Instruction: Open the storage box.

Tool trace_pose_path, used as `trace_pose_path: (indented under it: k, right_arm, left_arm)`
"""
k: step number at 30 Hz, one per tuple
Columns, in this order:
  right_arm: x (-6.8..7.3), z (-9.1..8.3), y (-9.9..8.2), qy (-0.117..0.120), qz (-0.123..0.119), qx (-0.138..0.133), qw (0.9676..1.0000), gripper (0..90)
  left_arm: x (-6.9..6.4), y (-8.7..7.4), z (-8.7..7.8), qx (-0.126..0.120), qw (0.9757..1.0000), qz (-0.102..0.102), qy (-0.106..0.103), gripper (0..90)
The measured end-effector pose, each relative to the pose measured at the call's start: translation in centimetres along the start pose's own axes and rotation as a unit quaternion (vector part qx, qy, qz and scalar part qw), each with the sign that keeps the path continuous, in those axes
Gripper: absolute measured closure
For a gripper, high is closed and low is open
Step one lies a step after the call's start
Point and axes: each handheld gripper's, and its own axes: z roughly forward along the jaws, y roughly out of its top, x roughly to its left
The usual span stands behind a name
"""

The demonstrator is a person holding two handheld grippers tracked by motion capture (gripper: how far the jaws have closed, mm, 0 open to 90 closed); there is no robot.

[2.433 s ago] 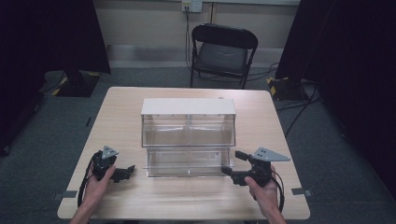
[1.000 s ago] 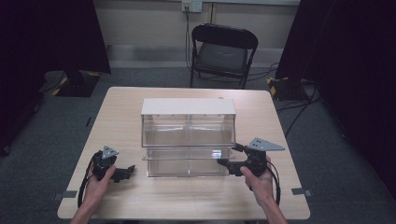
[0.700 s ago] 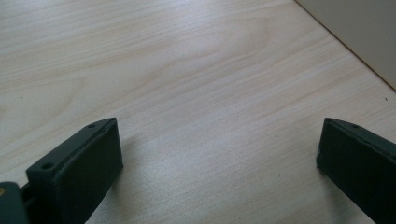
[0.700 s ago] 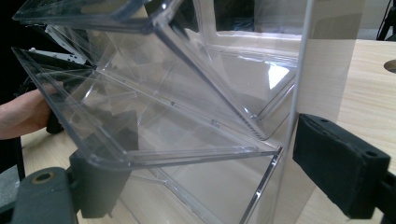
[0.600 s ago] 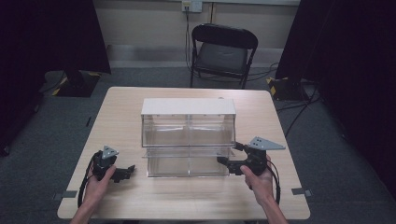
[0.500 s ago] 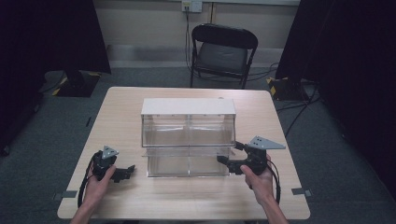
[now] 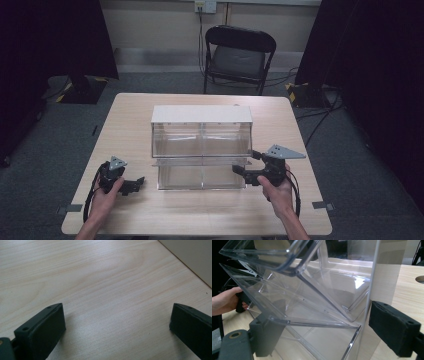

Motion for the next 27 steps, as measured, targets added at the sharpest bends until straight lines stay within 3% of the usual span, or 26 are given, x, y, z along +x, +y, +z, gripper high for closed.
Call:
trace_pose_path:
  k: [27]
  right_arm:
    - [-0.21,0.04,0.33,0.008,0.003,-0.001,1.0,13.6]
  left_arm:
    - [-0.03,0.0,0.01,0.0,1.0,-0.002,0.0,0.0]
